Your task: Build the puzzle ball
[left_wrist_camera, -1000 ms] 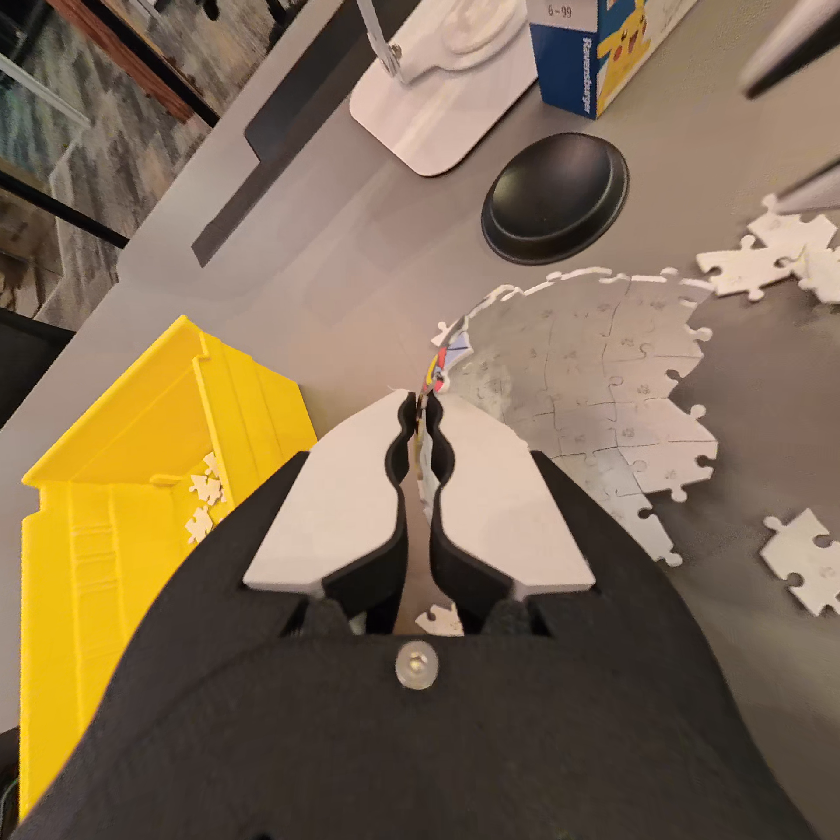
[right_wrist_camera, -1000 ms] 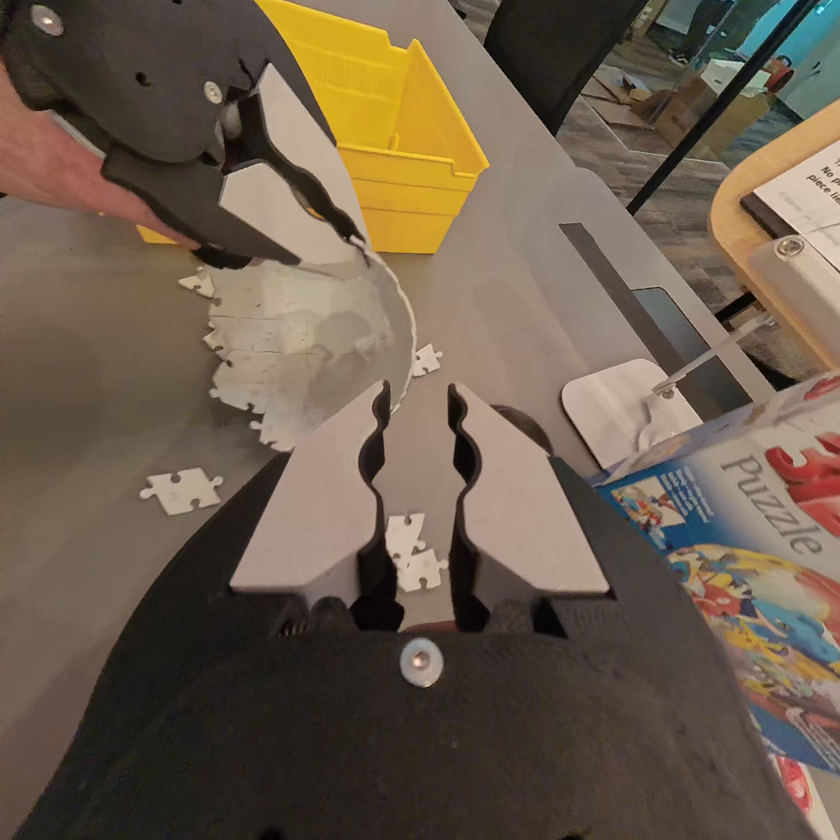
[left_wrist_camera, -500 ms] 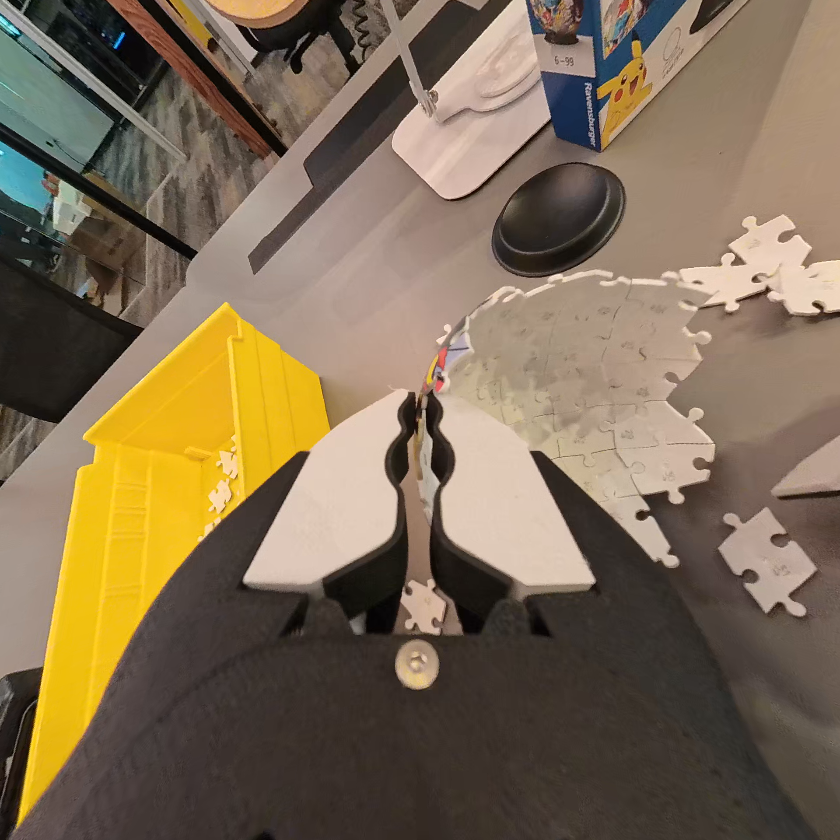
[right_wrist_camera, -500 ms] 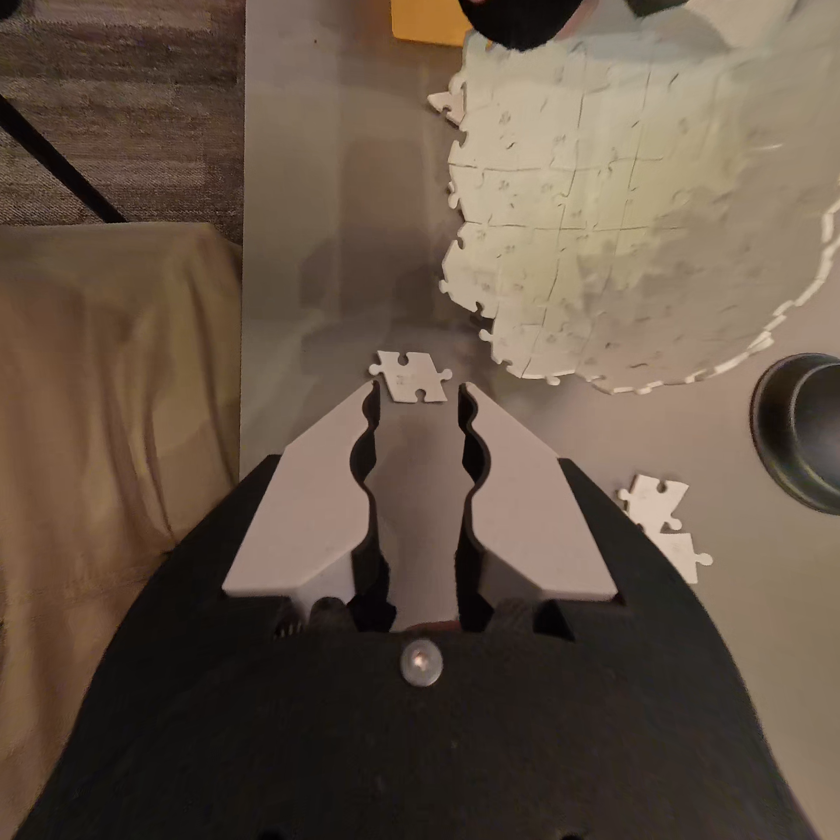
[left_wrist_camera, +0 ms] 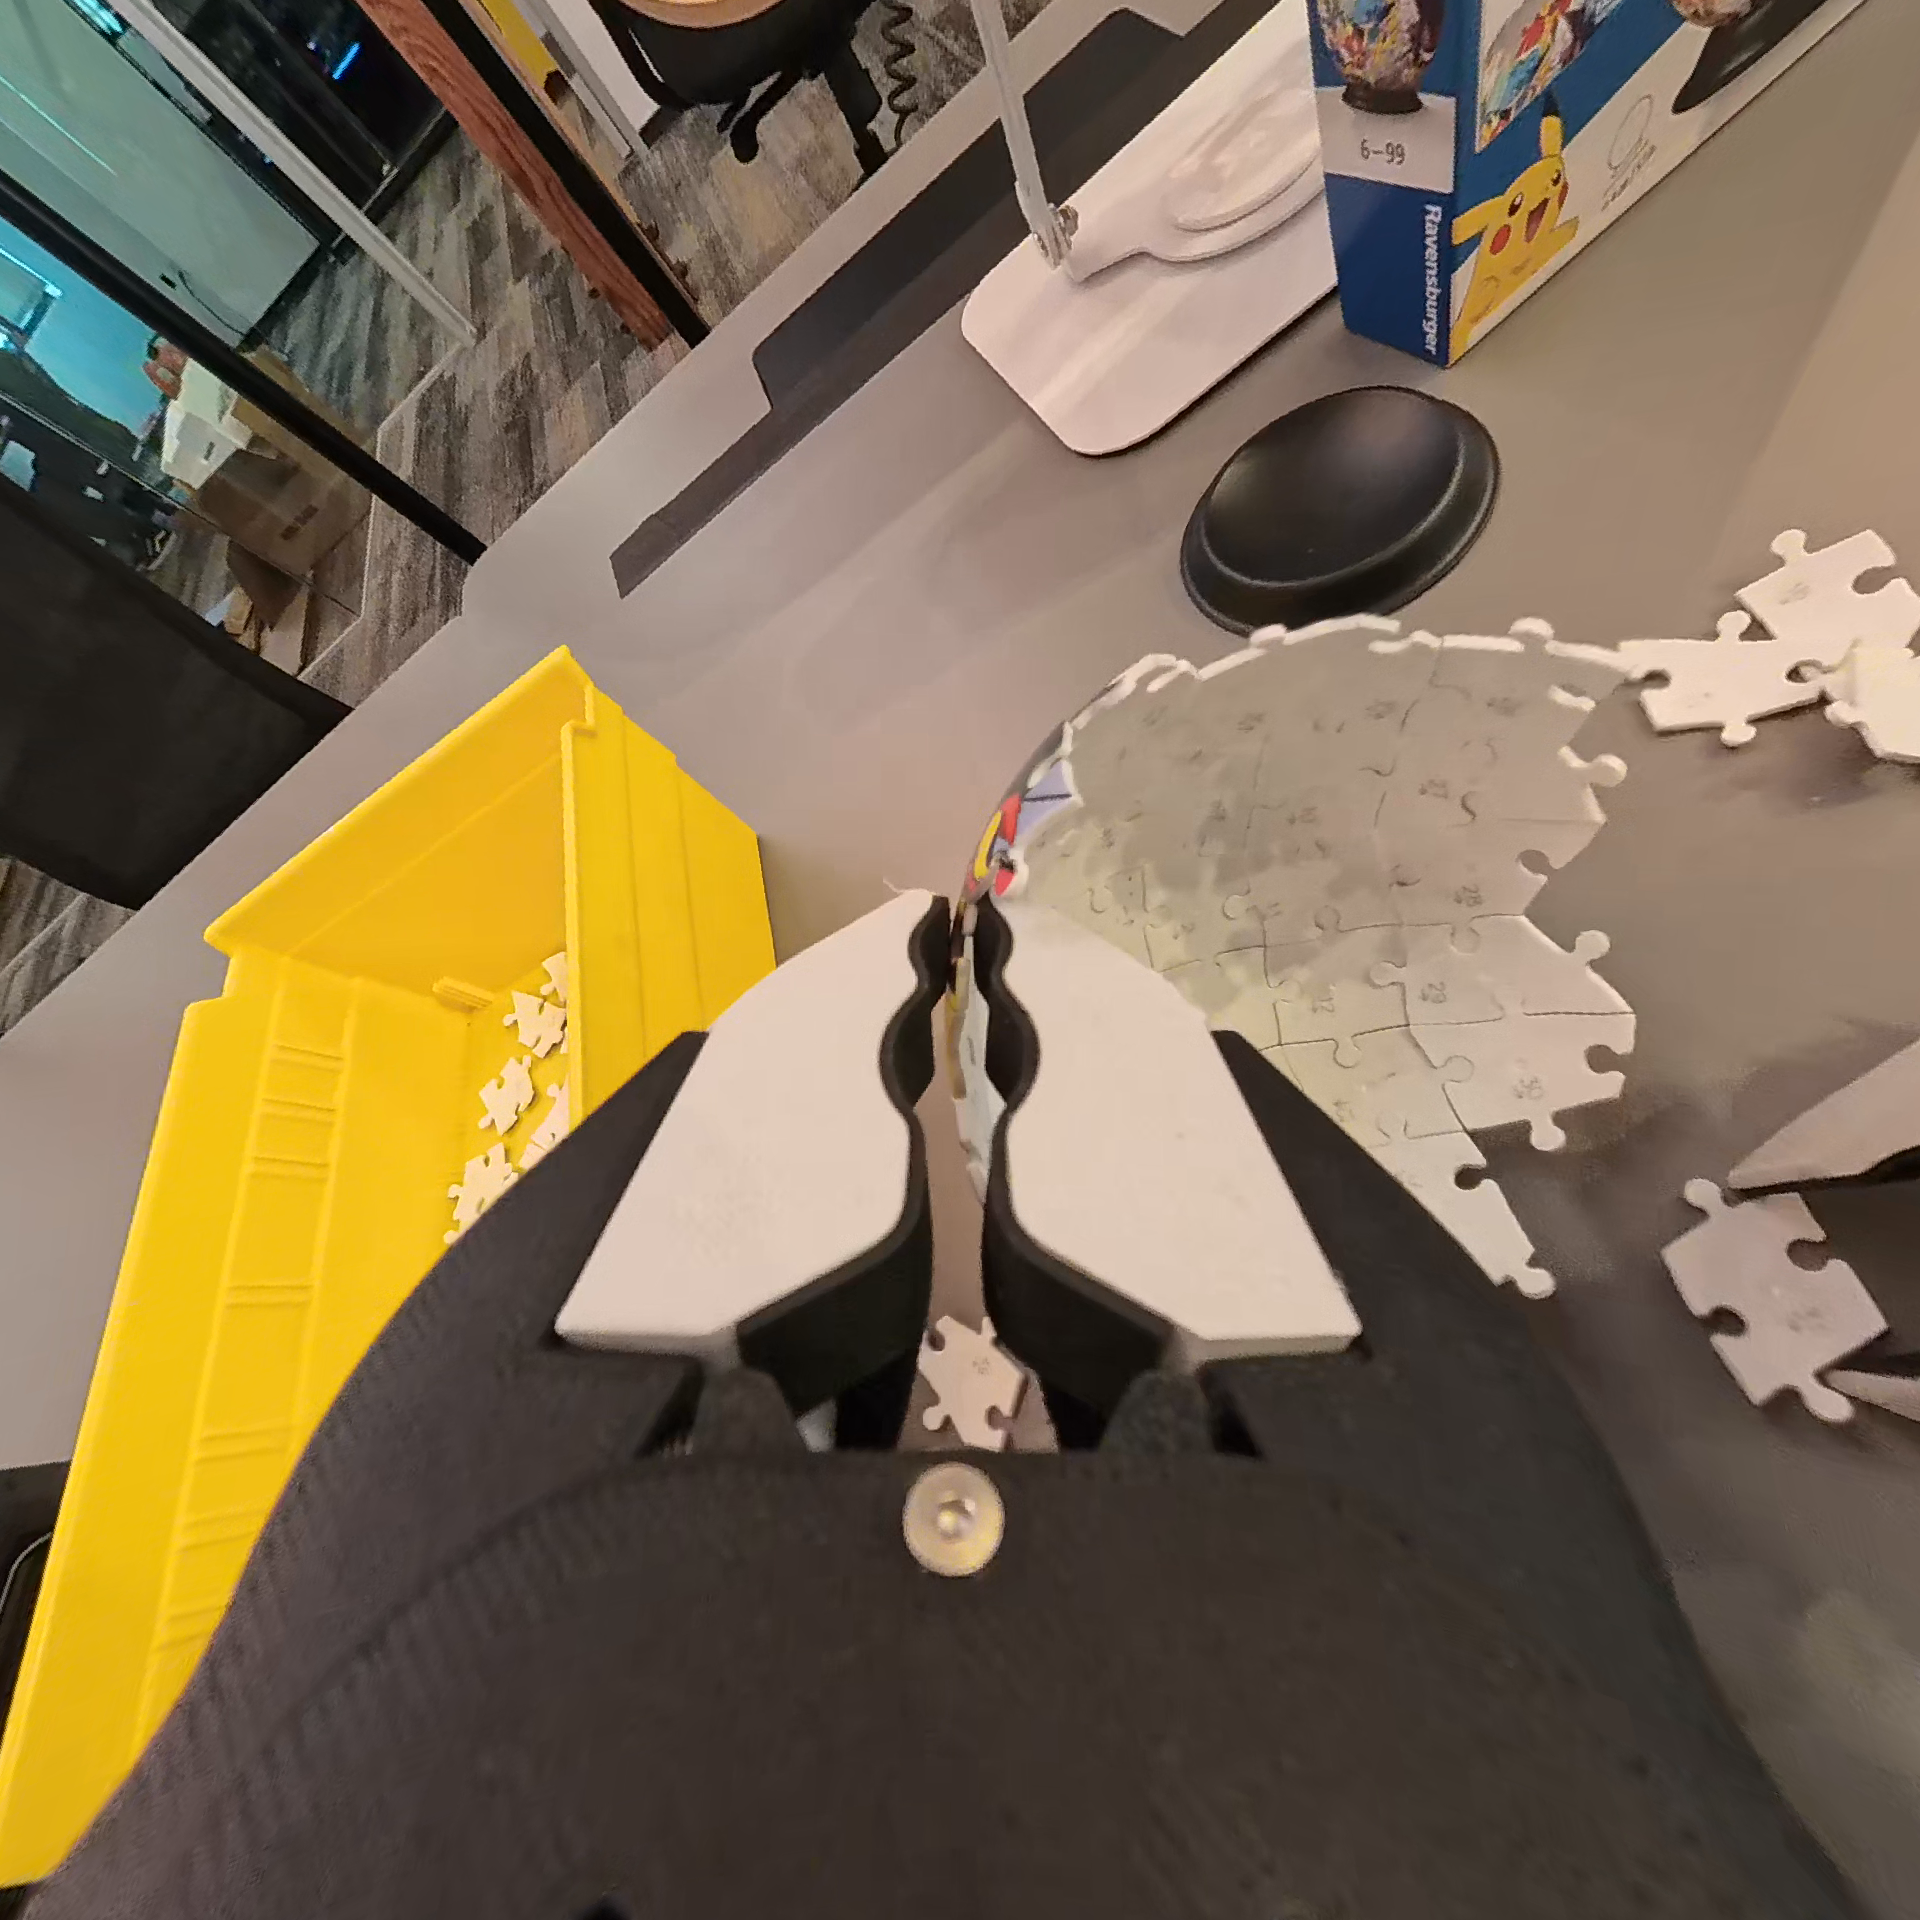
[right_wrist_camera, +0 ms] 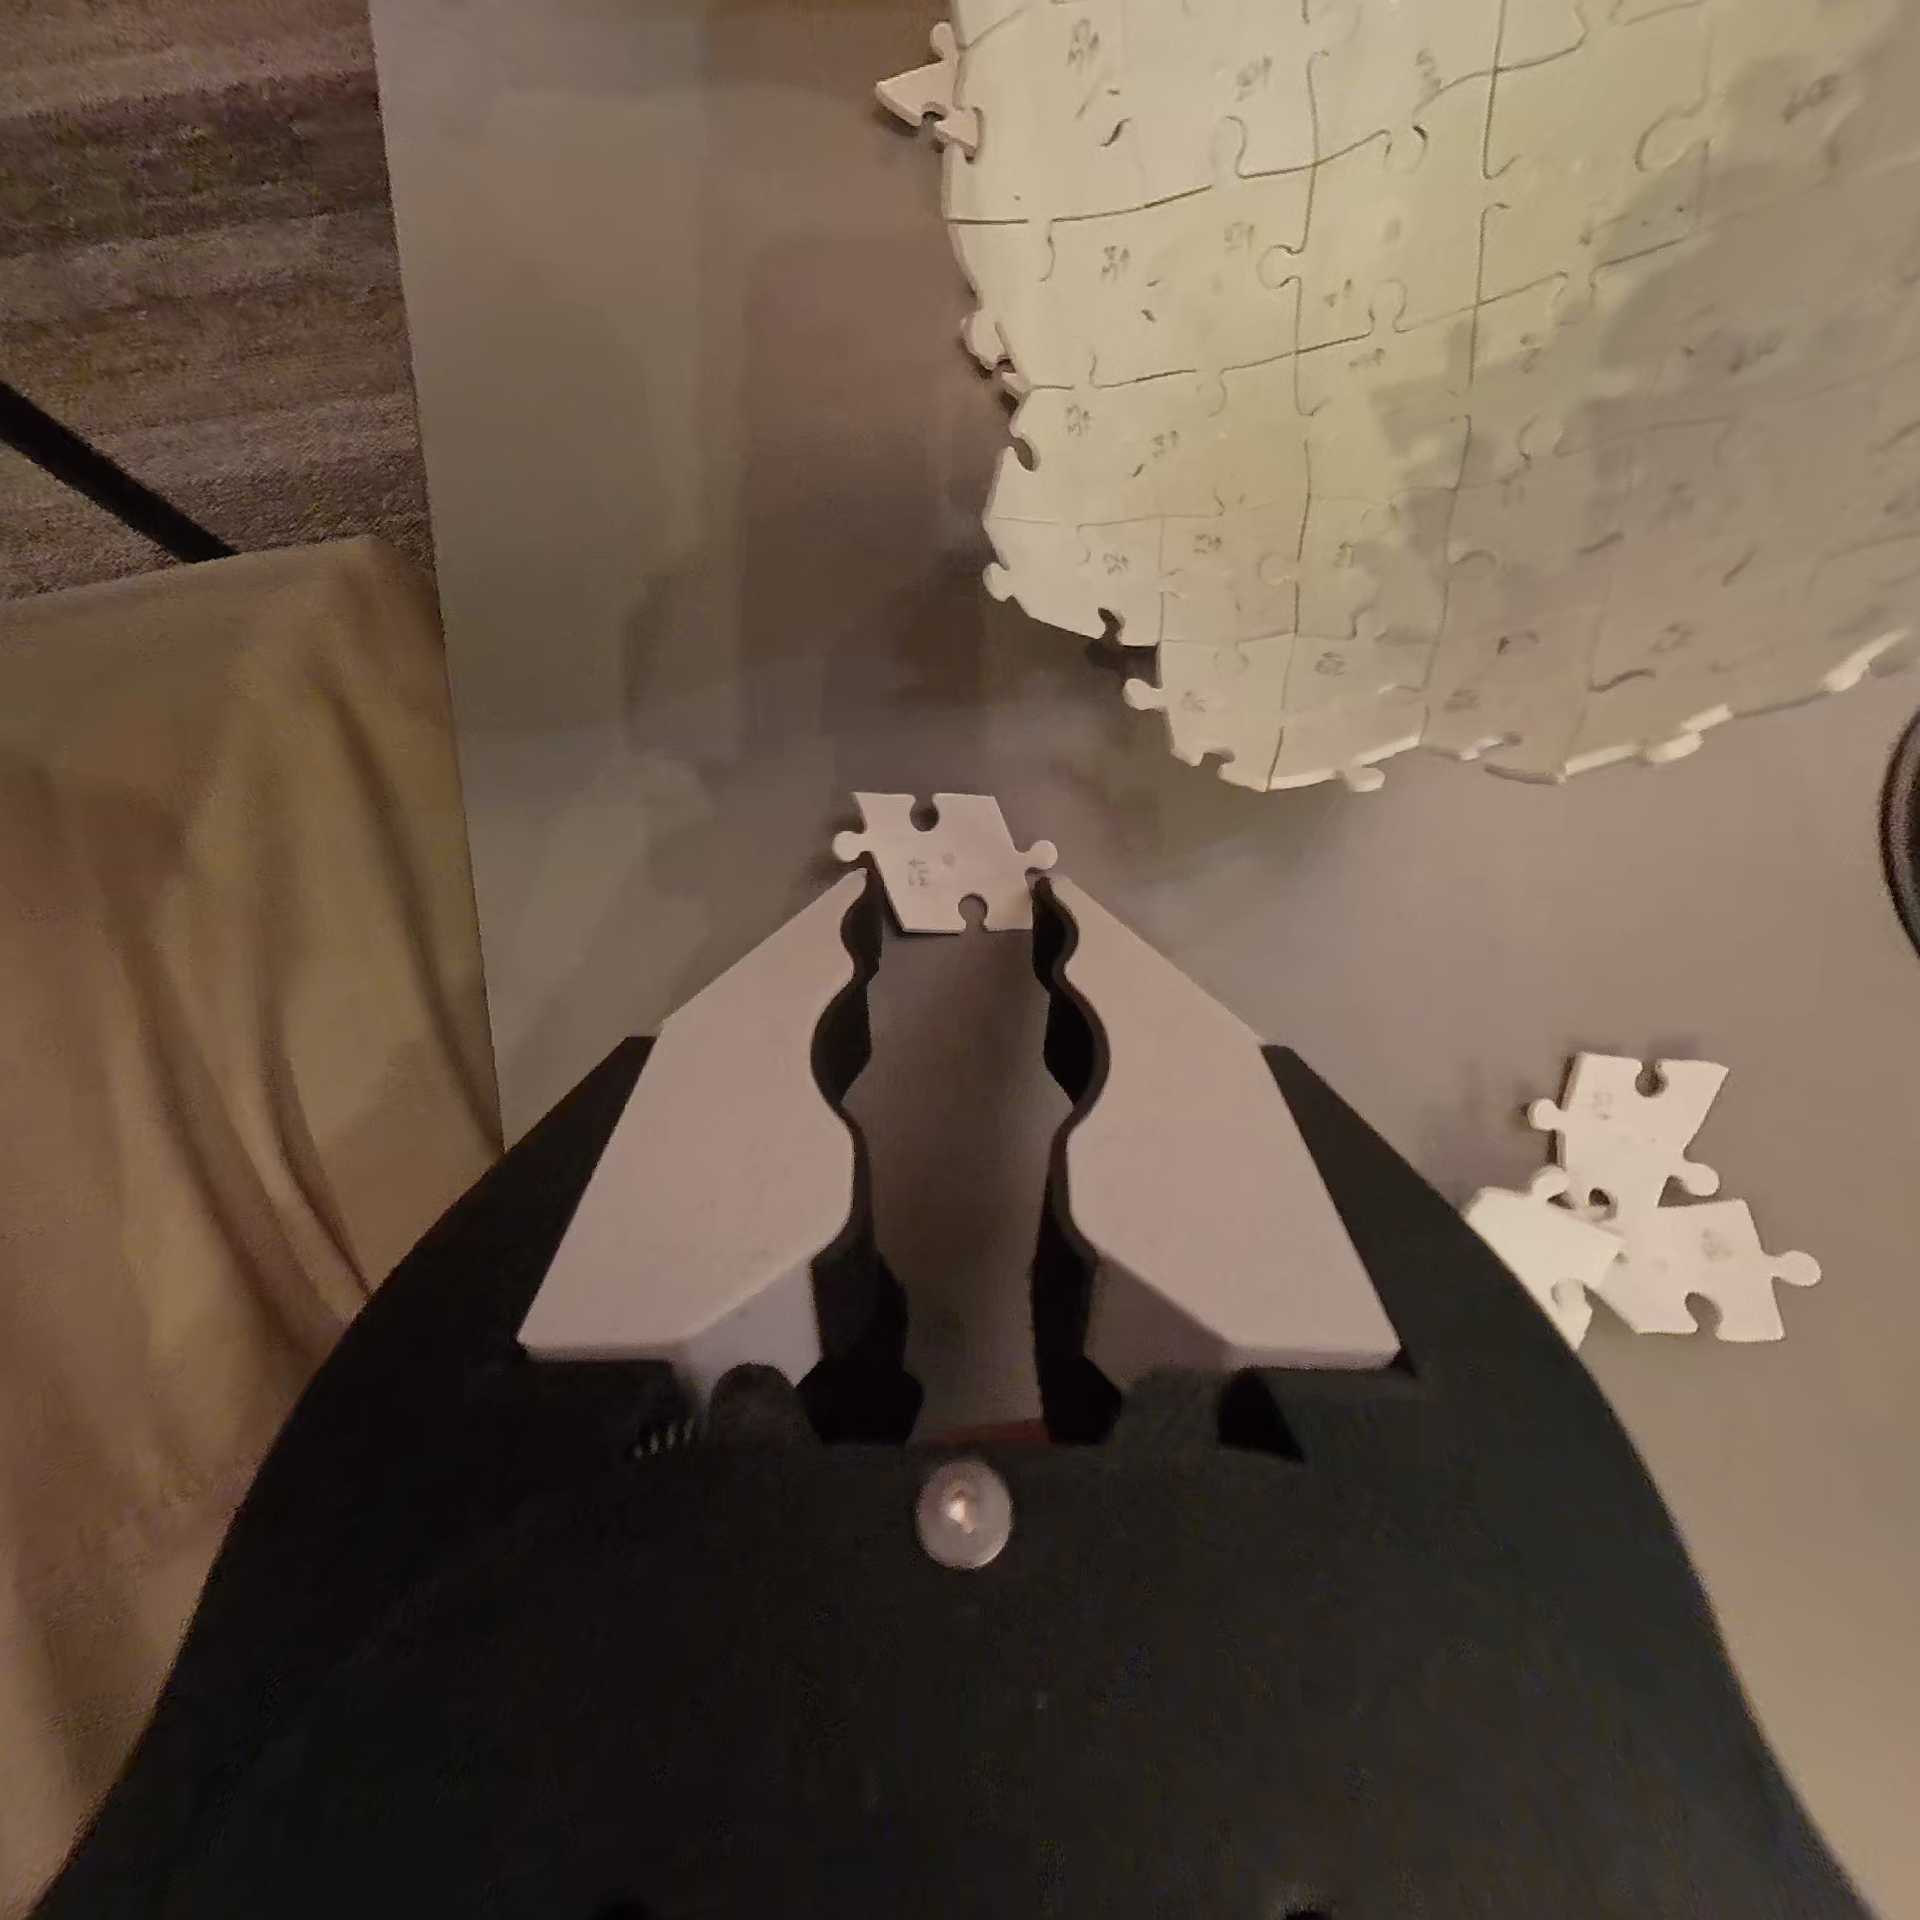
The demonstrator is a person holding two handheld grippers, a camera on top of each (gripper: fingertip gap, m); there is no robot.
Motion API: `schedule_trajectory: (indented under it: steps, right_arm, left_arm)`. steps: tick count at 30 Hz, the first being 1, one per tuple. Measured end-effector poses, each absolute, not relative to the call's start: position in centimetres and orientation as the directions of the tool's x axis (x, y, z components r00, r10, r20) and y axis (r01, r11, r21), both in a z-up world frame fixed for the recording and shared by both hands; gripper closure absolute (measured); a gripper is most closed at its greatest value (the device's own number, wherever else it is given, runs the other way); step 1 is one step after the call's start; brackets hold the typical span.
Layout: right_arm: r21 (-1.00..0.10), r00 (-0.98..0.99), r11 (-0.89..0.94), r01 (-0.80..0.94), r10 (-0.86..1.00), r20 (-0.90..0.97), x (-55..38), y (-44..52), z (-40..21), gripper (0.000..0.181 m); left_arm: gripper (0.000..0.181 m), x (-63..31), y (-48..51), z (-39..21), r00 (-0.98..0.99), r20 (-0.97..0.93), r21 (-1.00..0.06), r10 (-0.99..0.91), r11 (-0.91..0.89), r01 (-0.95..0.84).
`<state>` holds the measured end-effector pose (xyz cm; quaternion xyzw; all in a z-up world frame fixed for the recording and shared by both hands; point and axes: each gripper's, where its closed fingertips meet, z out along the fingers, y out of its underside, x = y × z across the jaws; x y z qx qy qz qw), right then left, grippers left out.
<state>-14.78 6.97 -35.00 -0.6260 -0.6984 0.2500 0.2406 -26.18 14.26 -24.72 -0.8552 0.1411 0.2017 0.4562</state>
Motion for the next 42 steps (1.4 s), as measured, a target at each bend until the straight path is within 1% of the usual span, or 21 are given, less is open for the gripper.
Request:
schedule_trajectory:
  steps: [4, 11, 14, 21, 26, 28, 30, 33, 35, 37, 39, 42]
  right_arm:
    - [-0.68, 0.014, -0.022, 0.733, 1.0, -0.017, -14.6, 7.4, -34.7, 0.155]
    - [-0.742, 0.262, -0.265, 0.616, 0.957, -0.124, -14.1, 8.5, -33.3, 0.154]
    - [-0.749, 0.333, -0.296, 0.592, 0.937, -0.108, -13.7, 9.2, -33.4, 0.154]
    - [-0.738, 0.444, -0.408, 0.537, 0.881, -0.164, -13.6, 10.3, -34.1, 0.154]
    - [-0.716, 0.497, -0.469, 0.517, 0.846, -0.195, -13.8, 10.5, -34.5, 0.154]
    - [-0.703, 0.483, -0.498, 0.508, 0.84, -0.246, -14.2, 10.0, -34.5, 0.151]
    - [-0.711, 0.471, -0.484, 0.51, 0.849, -0.241, -14.4, 9.6, -34.4, 0.145]
    - [-0.725, 0.47, -0.462, 0.511, 0.856, -0.214, -14.0, 9.9, -33.9, 0.142]
    - [-0.705, 0.428, -0.428, 0.565, 0.883, -0.193, -13.7, 9.5, -34.0, 0.142]
    - [-0.677, 0.356, -0.377, 0.632, 0.917, -0.179, -13.6, 8.7, -34.4, 0.144]
    - [-0.686, 0.329, -0.309, 0.658, 0.938, -0.107, -13.5, 9.5, -34.4, 0.146]
    - [-0.693, 0.245, -0.234, 0.682, 0.966, -0.086, -14.0, 10.0, -34.0, 0.151]
  left_arm:
    - [0.177, -26.0, 14.3, -24.8, 0.881, -0.472, -0.731, -0.039, -0.541, -0.416]
    - [0.177, -26.1, 14.3, -25.3, 0.883, -0.469, -0.749, 0.01, -0.534, -0.391]
    - [0.177, -25.9, 14.4, -25.1, 0.887, -0.46, -0.764, 0.032, -0.522, -0.378]
    - [0.177, -25.0, 14.3, -25.7, 0.884, -0.466, -0.762, 0.04, -0.526, -0.378]
    - [0.177, -24.7, 14.2, -25.7, 0.87, -0.49, -0.757, 0.056, -0.521, -0.393]
    - [0.177, -24.6, 14.2, -25.8, 0.87, -0.491, -0.757, 0.055, -0.521, -0.394]
    - [0.178, -24.5, 14.2, -25.8, 0.868, -0.494, -0.756, 0.055, -0.521, -0.397]
    - [0.178, -24.6, 14.1, -25.8, 0.869, -0.493, -0.756, 0.056, -0.521, -0.396]
    - [0.178, -24.7, 14.0, -25.8, 0.869, -0.492, -0.758, 0.06, -0.52, -0.393]
    - [0.177, -24.8, 13.9, -25.7, 0.869, -0.49, -0.759, 0.062, -0.521, -0.391]
    - [0.177, -24.8, 13.8, -25.7, 0.87, -0.489, -0.76, 0.065, -0.521, -0.388]
    - [0.177, -25.0, 13.7, -25.7, 0.872, -0.485, -0.762, 0.07, -0.524, -0.381]
